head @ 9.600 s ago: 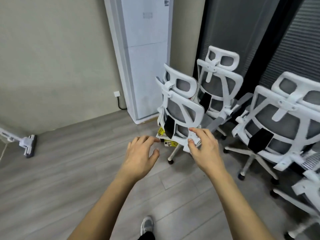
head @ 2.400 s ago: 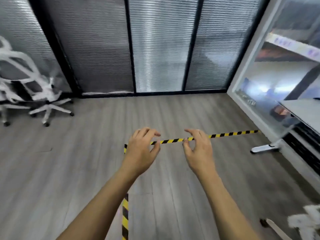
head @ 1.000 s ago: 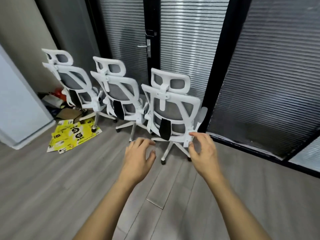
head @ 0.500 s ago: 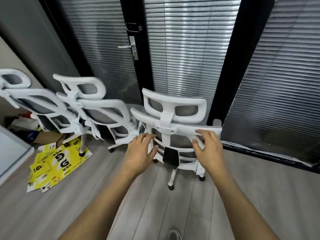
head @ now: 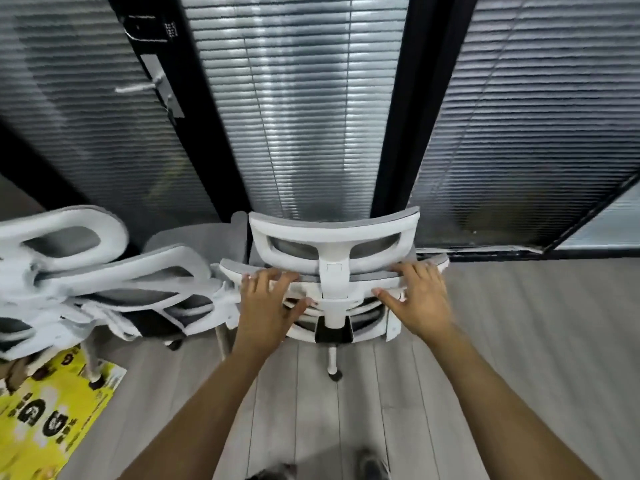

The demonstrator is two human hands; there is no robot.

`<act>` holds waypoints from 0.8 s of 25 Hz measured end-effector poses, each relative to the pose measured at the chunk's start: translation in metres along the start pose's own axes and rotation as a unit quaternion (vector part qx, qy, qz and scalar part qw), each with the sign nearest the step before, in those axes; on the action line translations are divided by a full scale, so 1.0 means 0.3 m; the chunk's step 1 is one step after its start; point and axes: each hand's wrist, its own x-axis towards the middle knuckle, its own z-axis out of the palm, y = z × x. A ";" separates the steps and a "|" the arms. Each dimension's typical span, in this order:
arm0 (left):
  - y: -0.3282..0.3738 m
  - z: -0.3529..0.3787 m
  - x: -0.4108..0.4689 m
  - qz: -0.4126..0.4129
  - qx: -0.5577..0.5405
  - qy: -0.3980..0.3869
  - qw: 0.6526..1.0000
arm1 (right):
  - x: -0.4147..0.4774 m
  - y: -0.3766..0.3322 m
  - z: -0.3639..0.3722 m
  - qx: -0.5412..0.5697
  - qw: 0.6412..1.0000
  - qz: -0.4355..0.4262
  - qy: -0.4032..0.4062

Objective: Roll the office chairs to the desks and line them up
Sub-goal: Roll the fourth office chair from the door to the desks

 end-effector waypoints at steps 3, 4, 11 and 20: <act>-0.077 0.021 0.000 0.044 -0.018 -0.022 0.999 | -0.054 -0.048 0.014 -0.008 0.999 0.042 -0.005; -0.101 0.022 -0.007 0.059 -0.020 -0.027 0.998 | -0.087 -0.069 0.021 -0.014 0.998 0.053 -0.002; -0.215 -0.014 -0.052 0.217 -0.050 -0.058 0.973 | -0.429 -0.266 0.038 -0.096 0.982 0.138 0.081; 0.088 0.076 -0.185 0.412 -0.102 -0.162 0.891 | -1.049 -0.367 -0.061 -0.173 0.902 0.340 0.203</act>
